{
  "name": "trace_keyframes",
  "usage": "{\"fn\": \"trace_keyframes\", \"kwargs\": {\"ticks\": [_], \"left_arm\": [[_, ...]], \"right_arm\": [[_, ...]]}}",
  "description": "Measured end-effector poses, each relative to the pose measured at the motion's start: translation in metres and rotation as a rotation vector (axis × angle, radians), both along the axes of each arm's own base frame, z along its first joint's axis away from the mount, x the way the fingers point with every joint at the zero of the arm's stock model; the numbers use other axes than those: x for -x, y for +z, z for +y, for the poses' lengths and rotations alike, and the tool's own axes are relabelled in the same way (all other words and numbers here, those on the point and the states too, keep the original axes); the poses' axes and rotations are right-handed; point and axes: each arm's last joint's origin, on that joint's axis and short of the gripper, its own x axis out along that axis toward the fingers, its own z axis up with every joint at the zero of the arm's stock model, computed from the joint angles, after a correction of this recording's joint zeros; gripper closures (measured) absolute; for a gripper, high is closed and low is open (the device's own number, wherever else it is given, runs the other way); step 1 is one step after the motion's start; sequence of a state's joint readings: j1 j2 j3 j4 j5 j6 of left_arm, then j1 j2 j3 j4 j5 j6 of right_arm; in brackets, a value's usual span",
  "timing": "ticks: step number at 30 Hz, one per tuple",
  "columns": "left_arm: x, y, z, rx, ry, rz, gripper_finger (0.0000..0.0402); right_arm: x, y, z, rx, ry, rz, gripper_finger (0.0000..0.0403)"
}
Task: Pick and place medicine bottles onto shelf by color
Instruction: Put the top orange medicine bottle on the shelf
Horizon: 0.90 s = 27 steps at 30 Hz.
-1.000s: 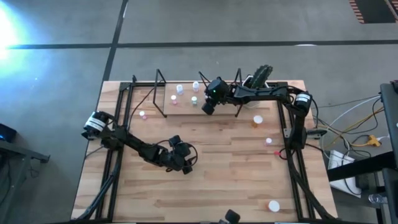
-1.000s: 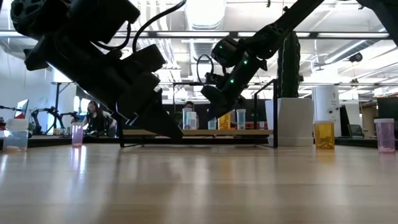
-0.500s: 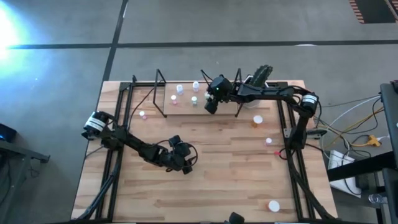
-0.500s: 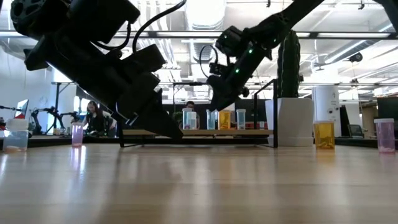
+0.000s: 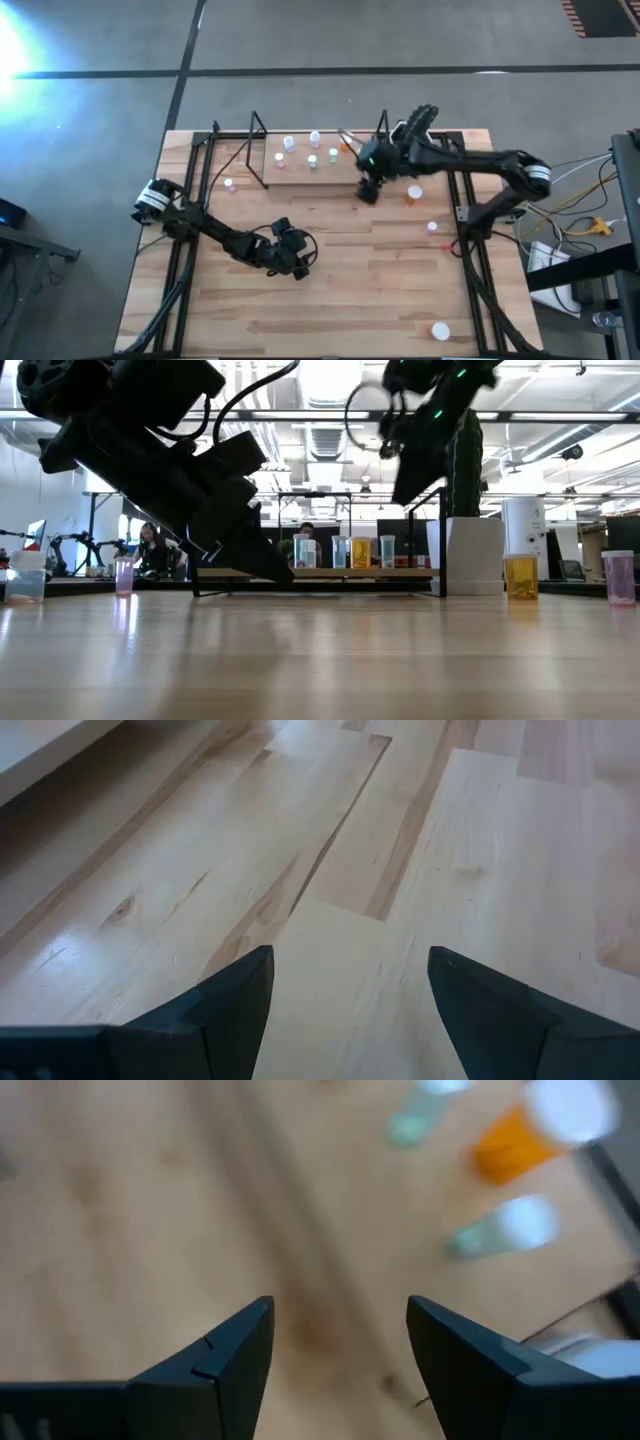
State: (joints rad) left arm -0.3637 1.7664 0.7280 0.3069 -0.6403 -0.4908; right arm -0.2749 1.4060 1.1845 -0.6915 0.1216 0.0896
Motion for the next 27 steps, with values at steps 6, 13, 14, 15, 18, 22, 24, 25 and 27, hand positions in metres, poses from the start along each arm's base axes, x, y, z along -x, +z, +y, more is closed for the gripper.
{"fn": "trace_keyframes", "kwargs": {"ticks": [6, 13, 14, 15, 18, 22, 24, 25, 27], "left_arm": [[0.000, 0.000, 0.000, 0.001, 0.000, -0.005, 0.0152], [-0.002, 0.002, -0.001, 0.001, -0.005, -0.022, 0.0152], [-0.002, 0.002, -0.001, 0.000, -0.007, -0.026, 0.0152], [-0.002, 0.002, -0.001, -0.006, -0.011, -0.024, 0.0152], [-0.002, 0.003, -0.001, -0.010, -0.015, -0.029, 0.0152], [-0.003, 0.004, 0.000, -0.010, -0.015, -0.039, 0.0152], [-0.003, 0.004, 0.000, -0.010, -0.015, -0.039, 0.0152], [-0.003, 0.004, 0.000, -0.010, -0.015, -0.039, 0.0152], [-0.003, 0.004, 0.000, -0.010, -0.015, -0.039, 0.0152]], "right_arm": [[0.030, -0.008, 0.079, -0.060, 0.152, -0.068, 0.0184], [0.076, -0.043, 0.142, -0.182, 0.181, -0.118, 0.0184], [0.083, -0.047, 0.147, -0.181, 0.156, -0.114, 0.0184], [0.089, -0.051, 0.150, -0.176, 0.123, -0.113, 0.0184], [0.109, -0.057, 0.153, -0.146, 0.002, -0.089, 0.0184], [0.131, -0.065, 0.144, -0.068, -0.189, -0.054, 0.0184], [0.140, -0.070, 0.137, -0.026, -0.266, -0.033, 0.0184], [0.143, -0.072, 0.134, -0.005, -0.292, -0.026, 0.0184], [0.147, -0.077, 0.129, 0.027, -0.324, -0.021, 0.0184]]}}
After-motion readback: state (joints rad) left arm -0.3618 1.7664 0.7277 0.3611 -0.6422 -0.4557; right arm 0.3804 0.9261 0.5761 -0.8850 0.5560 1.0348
